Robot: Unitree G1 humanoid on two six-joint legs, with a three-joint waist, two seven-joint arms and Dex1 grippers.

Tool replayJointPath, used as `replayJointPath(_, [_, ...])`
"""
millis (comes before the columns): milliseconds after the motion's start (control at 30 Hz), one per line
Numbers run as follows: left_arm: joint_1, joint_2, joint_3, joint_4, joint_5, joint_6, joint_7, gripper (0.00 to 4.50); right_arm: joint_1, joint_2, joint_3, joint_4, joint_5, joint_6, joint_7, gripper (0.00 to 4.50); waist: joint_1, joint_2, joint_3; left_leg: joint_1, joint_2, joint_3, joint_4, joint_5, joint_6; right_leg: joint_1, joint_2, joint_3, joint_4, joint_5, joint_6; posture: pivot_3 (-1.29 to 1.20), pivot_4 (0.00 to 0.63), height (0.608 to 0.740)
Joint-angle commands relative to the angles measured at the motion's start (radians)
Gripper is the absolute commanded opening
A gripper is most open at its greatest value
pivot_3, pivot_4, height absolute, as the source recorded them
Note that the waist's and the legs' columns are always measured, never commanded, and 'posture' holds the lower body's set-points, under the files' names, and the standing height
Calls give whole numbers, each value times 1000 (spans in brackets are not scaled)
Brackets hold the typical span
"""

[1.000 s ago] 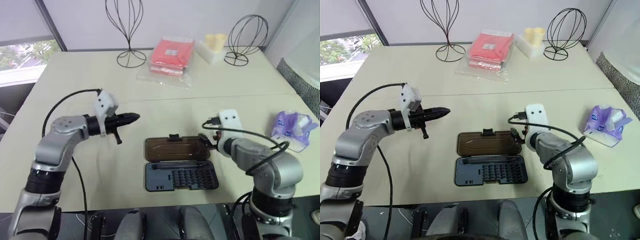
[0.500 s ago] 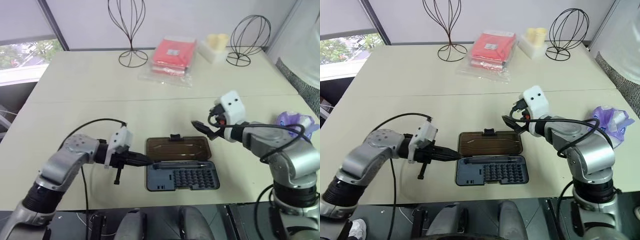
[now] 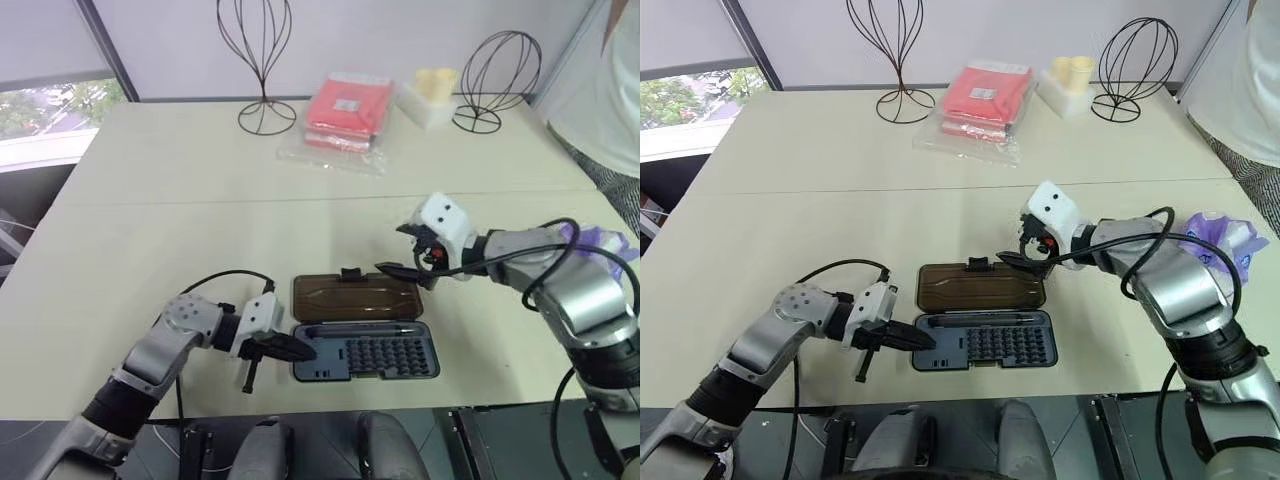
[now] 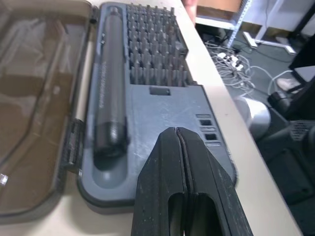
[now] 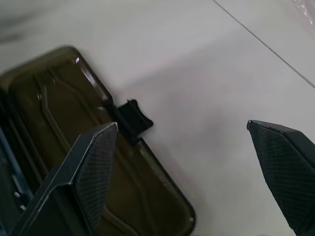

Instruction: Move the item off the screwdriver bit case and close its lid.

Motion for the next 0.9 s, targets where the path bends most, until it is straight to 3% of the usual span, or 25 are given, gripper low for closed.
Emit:
replayJointPath(33, [12,-1,-10,62,59,-18,26,0,-51,17,45,116,-44,-156,123,4373,2,0,0,0,0,0,0,0,0,1,0,0,0,0,0,0,150,740])
replayJointPath(233, [27,-3,-9,53,62,-29,38,0,-98,82,124,364,-174,-362,192,4373,3,0,0,1,0,0,1,0,0,2,0,0,0,0,0,0,150,740])
replayJointPath(567, [50,0,-6,62,70,-61,53,0,-134,158,111,603,-274,-504,210,4373,2,1,-1,1,0,-1,1,0,0,2,0,0,0,0,0,0,150,740])
replayJointPath(667, [52,1,-4,68,74,-72,56,0,-137,167,108,632,-287,-524,221,3514,1,1,-1,2,0,-1,1,0,0,2,0,0,1,0,0,0,150,740])
replayJointPath(767, [53,5,0,72,72,-80,60,0,-138,167,116,652,-310,-533,239,2138,-1,1,-1,3,0,0,2,0,0,3,0,0,1,0,0,0,150,740])
replayJointPath(900, [50,8,5,78,72,-86,68,0,-136,168,130,656,-327,-536,272,2138,-1,1,-1,5,0,-1,2,0,0,7,0,0,1,0,0,0,150,740])
